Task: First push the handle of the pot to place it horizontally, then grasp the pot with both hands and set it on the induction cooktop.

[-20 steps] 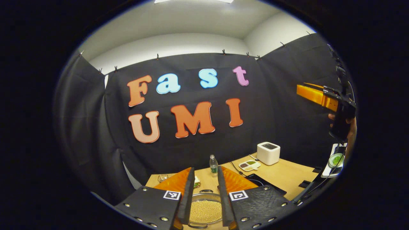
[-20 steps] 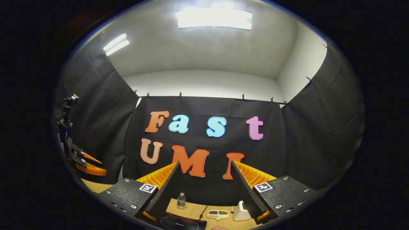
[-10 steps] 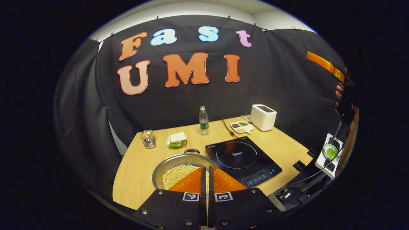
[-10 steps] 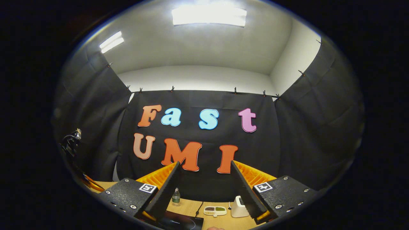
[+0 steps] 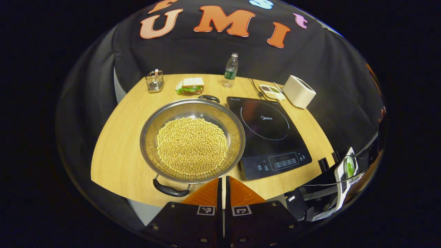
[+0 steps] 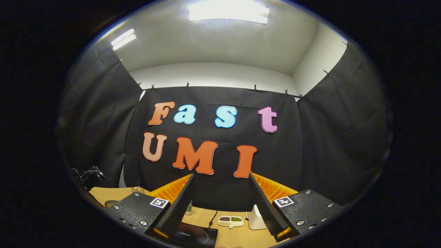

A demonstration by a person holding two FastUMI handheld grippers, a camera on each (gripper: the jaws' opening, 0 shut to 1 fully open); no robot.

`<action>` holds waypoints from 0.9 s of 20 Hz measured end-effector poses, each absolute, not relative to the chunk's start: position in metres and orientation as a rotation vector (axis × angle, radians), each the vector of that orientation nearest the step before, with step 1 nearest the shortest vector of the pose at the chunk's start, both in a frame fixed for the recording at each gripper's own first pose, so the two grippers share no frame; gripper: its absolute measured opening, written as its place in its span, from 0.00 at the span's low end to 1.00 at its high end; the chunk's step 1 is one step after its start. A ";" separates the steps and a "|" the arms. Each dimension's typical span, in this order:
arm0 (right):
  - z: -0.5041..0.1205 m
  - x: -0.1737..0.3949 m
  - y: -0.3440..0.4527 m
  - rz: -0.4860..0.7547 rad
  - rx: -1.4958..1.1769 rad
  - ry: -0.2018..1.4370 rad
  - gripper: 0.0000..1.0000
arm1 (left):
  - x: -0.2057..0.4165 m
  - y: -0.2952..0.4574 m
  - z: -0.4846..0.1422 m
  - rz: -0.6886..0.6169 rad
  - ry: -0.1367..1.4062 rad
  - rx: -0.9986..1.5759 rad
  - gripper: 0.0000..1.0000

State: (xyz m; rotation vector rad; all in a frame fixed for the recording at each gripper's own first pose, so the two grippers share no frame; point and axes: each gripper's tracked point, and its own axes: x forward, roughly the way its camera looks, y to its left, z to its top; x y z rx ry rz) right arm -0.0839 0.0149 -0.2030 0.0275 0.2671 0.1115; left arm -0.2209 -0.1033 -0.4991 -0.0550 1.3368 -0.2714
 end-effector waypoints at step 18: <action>-0.255 -0.096 0.033 0.146 -0.017 0.334 0.95 | -0.250 -0.039 -0.567 -0.049 1.561 -0.210 0.01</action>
